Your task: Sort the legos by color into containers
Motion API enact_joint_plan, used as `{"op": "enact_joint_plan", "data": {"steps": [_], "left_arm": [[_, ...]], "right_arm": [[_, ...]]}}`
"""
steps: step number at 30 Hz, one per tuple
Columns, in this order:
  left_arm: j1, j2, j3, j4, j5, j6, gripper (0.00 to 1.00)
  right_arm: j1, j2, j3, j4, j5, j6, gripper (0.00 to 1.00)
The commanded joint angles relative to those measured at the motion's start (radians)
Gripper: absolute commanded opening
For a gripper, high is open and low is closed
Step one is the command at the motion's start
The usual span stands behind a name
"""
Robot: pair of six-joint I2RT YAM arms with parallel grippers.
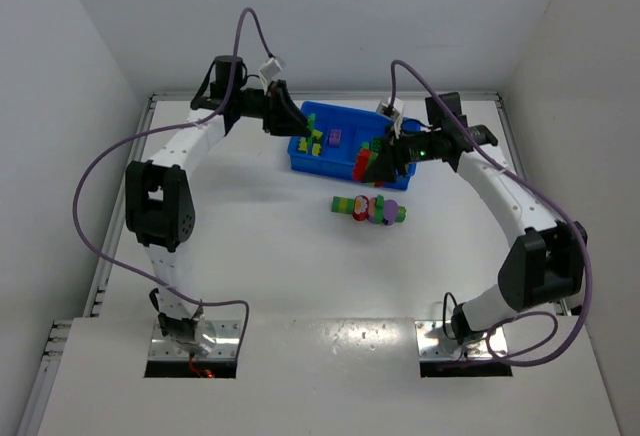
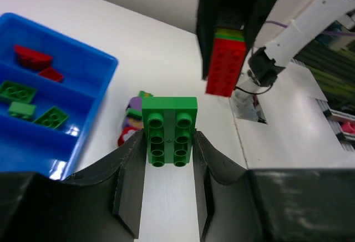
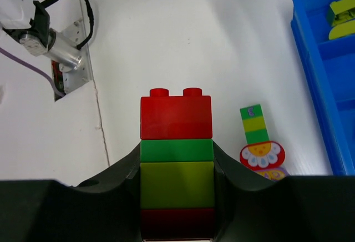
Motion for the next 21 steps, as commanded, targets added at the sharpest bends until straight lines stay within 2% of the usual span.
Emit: {"op": "enact_joint_plan", "data": {"steps": [1, 4, 8, 12, 17, 21], "left_arm": [[0.015, 0.013, 0.044, 0.018, 0.090, 0.004, 0.00], [0.004, 0.022, 0.044, 0.018, -0.014, 0.042, 0.00], [-0.059, 0.032, 0.044, 0.018, -0.255, 0.061, 0.01], [-0.117, 0.099, 0.103, 0.018, -0.438, 0.035, 0.02], [-0.184, 0.269, 0.249, 0.018, -0.525, -0.063, 0.02], [-0.221, 0.373, 0.361, 0.058, -0.626, -0.106, 0.02]], "right_arm": [[-0.022, -0.061, -0.020, 0.011, -0.014, -0.035, 0.00], [-0.056, -0.105, -0.055, 0.002, 0.004, -0.035, 0.00], [-0.116, -0.165, -0.104, 0.002, 0.090, -0.026, 0.00], [-0.148, -0.233, -0.161, 0.100, 0.187, 0.063, 0.00], [-0.180, -0.279, -0.216, 0.161, 0.266, 0.166, 0.00], [-0.191, -0.300, -0.216, 0.161, 0.266, 0.189, 0.00]]}}
